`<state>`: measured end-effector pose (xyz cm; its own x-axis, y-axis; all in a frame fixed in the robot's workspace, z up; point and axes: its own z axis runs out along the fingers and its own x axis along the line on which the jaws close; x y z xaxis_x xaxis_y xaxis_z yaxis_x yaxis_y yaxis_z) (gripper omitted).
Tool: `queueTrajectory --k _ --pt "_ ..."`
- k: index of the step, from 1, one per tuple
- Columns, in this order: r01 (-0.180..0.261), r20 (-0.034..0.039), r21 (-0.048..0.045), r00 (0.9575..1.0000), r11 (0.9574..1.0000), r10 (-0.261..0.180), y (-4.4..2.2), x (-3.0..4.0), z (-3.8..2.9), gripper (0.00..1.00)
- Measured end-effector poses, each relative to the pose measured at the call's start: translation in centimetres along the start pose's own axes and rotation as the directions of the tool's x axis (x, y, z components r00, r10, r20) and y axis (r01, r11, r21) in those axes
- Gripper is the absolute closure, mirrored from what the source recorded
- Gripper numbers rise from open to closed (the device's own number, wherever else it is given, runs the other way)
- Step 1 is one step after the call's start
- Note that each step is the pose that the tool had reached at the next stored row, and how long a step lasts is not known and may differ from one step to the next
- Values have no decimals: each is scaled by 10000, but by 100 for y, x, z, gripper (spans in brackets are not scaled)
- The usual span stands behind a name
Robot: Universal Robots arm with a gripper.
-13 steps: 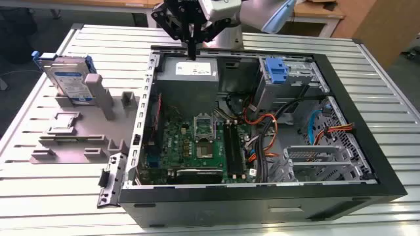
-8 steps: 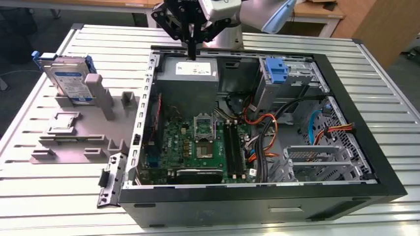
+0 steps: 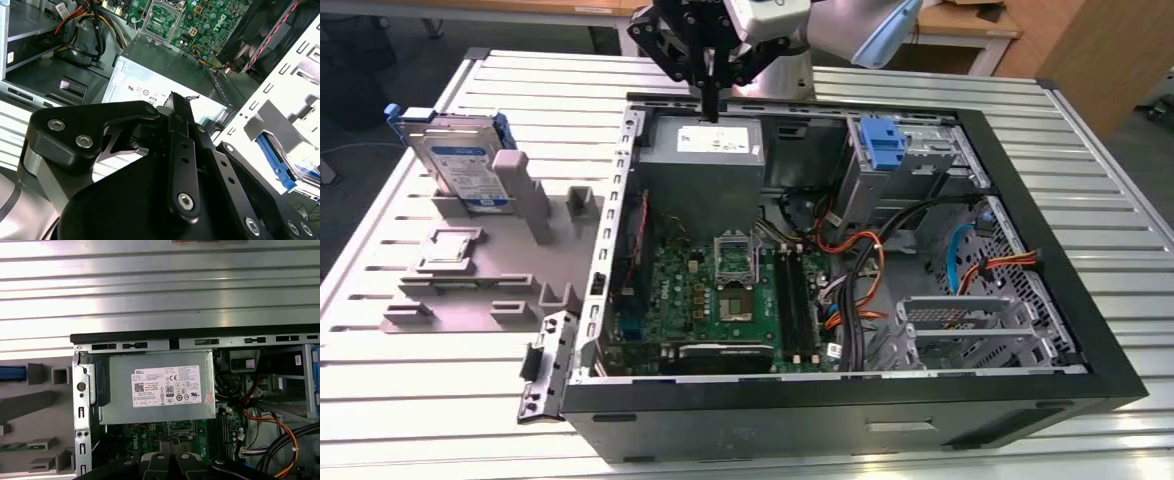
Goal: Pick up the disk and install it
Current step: 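Reach for the disk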
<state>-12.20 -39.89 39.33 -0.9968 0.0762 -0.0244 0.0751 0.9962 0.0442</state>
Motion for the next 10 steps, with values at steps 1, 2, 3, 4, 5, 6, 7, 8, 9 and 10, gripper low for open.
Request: queueTrajectory --k 1,2,3,4,5,6,7,8,9,10 --pt "-3 1 -1 10000 10000 3 -1 9 1 90" --pt "-2 3 -1 10000 10000 2 -2 23 1 90" --pt "-1 3 -2 10000 10000 1 -2 28 1 90" --pt "0 1 0 10000 10000 0 -3 39 0 90" --pt "0 2 -1 10000 10000 0 -4 47 1 90" --pt "0 1 0 10000 10000 0 -5 58 1 90" --pt "0 1 1 10000 10000 0 -5 70 1 90" --pt "1 0 1 10000 10000 -1 -7 87 1 90" --pt "0 1 0 10000 10000 0 -8 104 2 90" --pt "-1 1 0 10000 10000 1 -10 125 2 90"
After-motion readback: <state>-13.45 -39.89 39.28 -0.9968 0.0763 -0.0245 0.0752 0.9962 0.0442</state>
